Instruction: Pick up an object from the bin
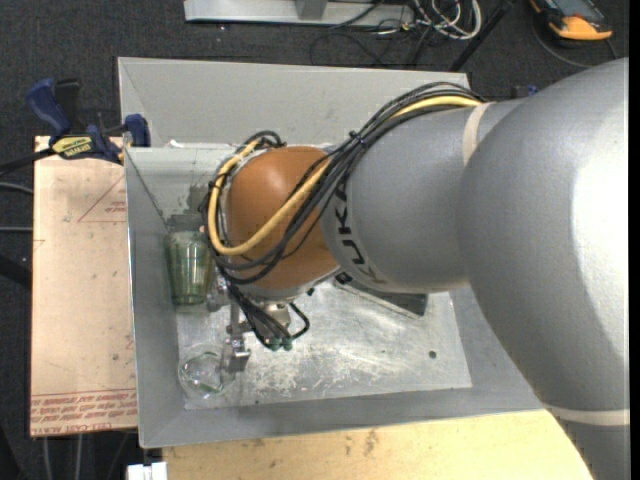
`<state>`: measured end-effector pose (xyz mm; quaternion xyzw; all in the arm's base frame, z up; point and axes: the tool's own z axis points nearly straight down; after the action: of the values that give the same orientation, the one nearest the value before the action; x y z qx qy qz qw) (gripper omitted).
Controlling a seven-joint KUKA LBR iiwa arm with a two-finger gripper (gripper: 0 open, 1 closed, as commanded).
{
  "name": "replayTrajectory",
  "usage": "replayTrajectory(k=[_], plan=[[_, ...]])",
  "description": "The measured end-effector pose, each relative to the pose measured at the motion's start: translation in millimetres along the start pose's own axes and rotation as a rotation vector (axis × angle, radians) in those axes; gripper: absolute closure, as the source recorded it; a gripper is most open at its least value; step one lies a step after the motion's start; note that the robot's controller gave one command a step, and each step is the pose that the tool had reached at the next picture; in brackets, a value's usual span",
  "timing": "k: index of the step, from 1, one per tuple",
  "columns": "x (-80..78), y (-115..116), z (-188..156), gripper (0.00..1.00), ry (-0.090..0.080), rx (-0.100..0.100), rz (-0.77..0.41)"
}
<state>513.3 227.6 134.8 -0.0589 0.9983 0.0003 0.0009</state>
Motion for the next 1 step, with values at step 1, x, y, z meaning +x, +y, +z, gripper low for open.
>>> replayTrajectory(k=[1], plan=[[19.8, 6.6, 41.6, 1.0, 0.003, 0.004, -0.083]])
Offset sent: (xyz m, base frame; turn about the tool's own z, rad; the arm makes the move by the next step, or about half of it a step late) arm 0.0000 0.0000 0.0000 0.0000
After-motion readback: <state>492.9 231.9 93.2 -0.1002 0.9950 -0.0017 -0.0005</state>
